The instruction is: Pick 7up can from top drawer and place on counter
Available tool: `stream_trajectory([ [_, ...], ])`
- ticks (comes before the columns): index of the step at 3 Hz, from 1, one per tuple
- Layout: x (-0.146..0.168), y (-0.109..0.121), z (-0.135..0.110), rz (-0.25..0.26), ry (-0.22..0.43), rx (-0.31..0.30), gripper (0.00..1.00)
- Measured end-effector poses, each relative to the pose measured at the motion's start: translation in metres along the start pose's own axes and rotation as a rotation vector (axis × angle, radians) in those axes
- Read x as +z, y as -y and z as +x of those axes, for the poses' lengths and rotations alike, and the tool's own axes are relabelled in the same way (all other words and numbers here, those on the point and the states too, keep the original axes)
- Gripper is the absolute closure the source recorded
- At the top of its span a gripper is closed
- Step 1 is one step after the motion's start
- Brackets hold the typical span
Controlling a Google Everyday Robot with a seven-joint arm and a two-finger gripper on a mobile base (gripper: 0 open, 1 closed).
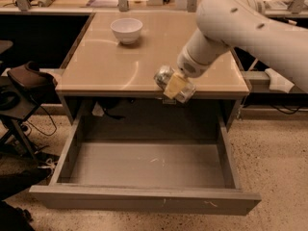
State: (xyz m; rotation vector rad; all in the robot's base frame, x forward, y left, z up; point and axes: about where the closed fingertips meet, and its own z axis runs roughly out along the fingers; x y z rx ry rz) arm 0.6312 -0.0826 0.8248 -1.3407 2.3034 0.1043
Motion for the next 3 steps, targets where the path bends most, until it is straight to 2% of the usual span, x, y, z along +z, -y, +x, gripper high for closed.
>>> stream_trajectory([
  [1,-0.026,0.014,-0.033,0.034,0.055,-0.015,1.0],
  [2,-0.028,0.022,-0.031,0.054,0.033,-0.017,1.0],
  [3,-0.042,0.064,-0.026,0.132,-0.046,-0.011,1.0],
])
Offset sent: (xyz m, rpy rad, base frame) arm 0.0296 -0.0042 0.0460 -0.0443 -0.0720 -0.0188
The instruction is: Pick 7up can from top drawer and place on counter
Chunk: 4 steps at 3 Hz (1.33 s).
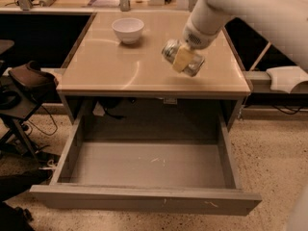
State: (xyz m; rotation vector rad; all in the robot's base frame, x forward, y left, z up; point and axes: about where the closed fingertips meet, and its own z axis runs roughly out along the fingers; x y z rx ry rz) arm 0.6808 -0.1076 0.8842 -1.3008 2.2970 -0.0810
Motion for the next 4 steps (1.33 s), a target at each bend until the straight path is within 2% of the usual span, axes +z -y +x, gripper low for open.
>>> stream_trajectory([
  [1,-0.003,0.069,0.02,0.094,-0.086,0.063,1.0],
  [2,0.004,0.119,0.031,0.146,-0.107,0.115,1.0],
  [3,0.034,0.134,0.046,0.116,-0.095,0.154,1.0],
  [4,0.063,0.131,0.058,0.056,-0.052,0.19,1.0],
])
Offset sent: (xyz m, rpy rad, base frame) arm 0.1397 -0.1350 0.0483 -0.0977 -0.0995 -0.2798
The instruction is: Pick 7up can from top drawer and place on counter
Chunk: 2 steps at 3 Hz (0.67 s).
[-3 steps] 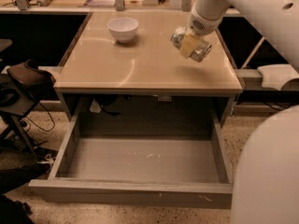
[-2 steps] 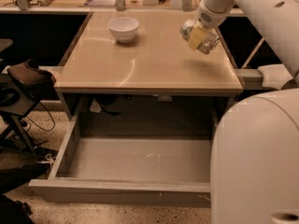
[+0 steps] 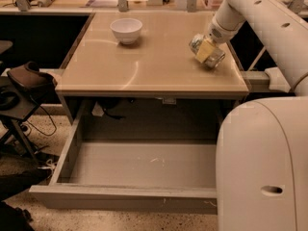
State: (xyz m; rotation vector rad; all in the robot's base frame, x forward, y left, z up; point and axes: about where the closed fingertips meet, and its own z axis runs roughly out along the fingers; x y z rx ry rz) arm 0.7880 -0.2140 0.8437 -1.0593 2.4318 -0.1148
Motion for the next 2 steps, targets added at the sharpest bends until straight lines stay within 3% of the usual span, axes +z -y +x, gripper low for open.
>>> stream_trajectory([
  [1,0.0145,-0.0052,0.0069,-0.056,0.045,0.014,1.0],
  [2,0.0151,-0.0058,0.0072,-0.06,0.047,0.015,0.81],
])
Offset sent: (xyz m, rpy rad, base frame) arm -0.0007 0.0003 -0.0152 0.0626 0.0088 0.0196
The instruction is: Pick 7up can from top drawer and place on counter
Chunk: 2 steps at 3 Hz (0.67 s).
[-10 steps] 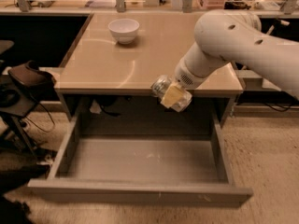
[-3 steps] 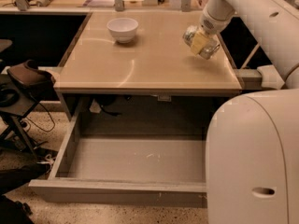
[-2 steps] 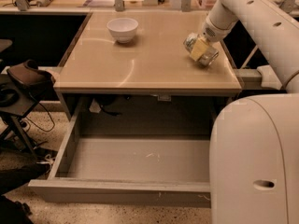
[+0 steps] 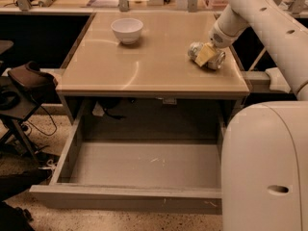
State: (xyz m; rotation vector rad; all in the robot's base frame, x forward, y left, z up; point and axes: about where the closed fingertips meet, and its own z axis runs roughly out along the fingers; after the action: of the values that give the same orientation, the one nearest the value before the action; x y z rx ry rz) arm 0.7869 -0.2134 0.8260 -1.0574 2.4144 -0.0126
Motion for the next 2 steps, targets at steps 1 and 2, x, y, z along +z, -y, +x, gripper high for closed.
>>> stream_trajectory([
  [1,0.0,0.0,0.0,0.0,0.0,0.0,0.58],
  [2,0.0001,0.0,0.0,0.0,0.0,0.0,0.35],
])
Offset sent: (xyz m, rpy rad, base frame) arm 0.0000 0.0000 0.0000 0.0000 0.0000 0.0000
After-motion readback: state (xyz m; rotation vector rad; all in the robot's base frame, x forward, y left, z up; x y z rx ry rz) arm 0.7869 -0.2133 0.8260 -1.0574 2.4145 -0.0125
